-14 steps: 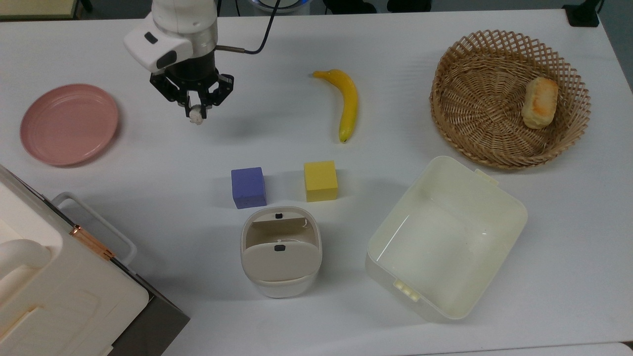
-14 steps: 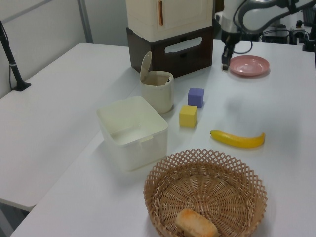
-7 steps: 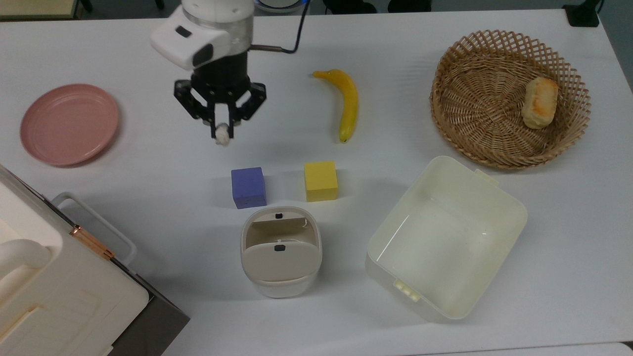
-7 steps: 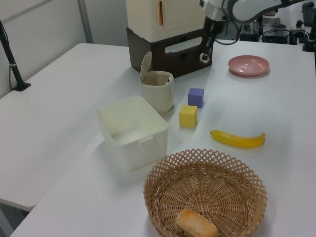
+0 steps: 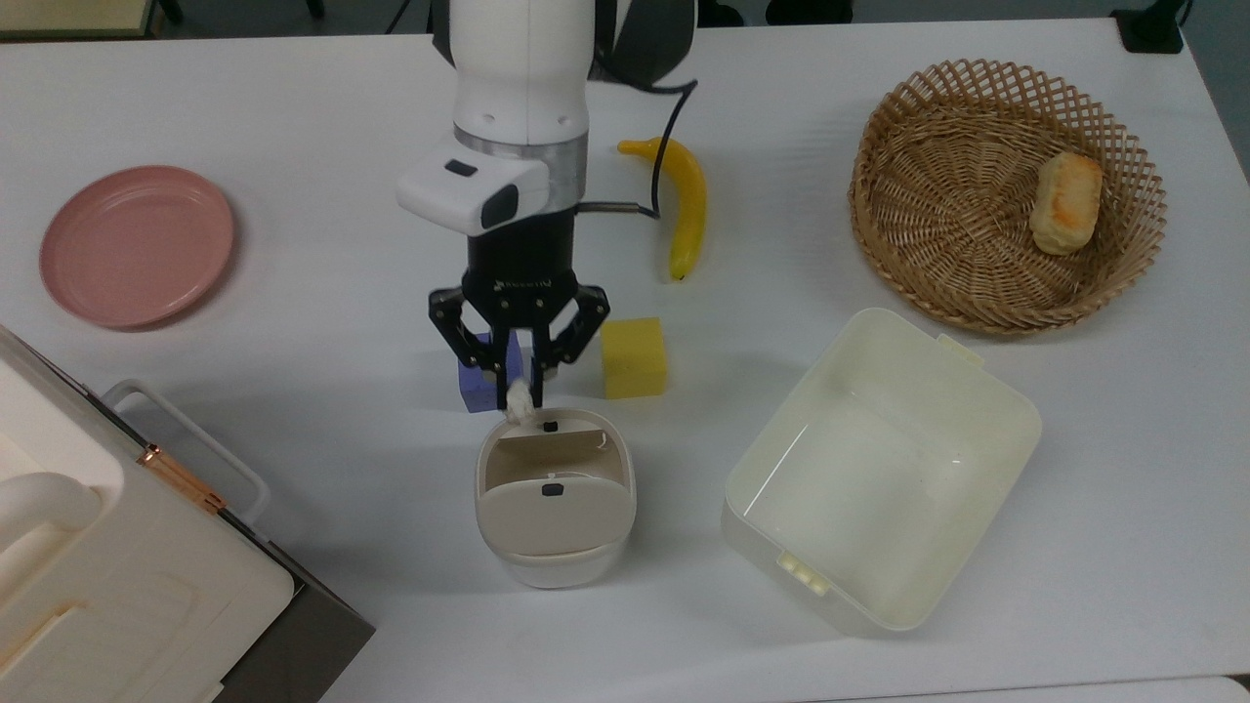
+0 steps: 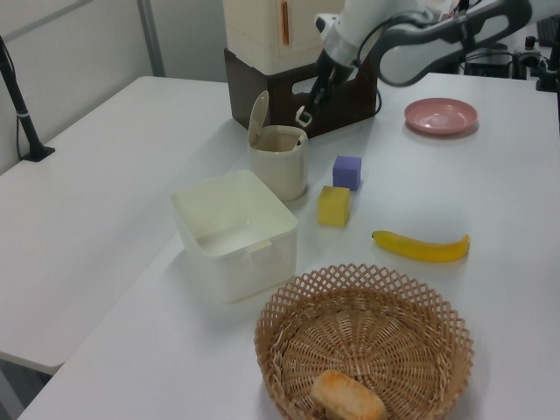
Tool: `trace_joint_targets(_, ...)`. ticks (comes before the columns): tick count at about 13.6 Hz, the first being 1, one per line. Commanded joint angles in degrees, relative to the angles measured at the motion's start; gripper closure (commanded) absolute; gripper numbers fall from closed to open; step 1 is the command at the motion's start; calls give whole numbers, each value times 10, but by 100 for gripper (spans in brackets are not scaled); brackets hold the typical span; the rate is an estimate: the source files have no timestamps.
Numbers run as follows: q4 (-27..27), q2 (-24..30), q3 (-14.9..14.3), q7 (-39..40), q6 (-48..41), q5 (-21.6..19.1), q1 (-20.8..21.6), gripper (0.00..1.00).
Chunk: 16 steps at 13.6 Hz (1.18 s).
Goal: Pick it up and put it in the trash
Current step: 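Carry the paper ball over the cream trash bin opening, then open the gripper to drop the paper ball into the bin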
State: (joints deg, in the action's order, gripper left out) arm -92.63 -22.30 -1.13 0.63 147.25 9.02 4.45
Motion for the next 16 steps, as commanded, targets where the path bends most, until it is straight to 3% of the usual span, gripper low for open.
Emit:
trace_joint_targets(1, 23, -45, -4, -25, 86, 4, 10, 75)
trace_joint_targets(2, 22, -49, -4, -25, 99, 5, 10, 74)
trace_joint_targets(4, 22, -52, -4, -25, 100, 6, 10, 40)
trace_joint_targets(6, 22, -51, -4, -25, 100, 5, 11, 25)
trace_joint_targets(13, 16, -32, -4, -35, 85, -1, 20, 25)
trace_joint_targets(16, 16, 7, -4, -59, -58, -1, 35, 25)
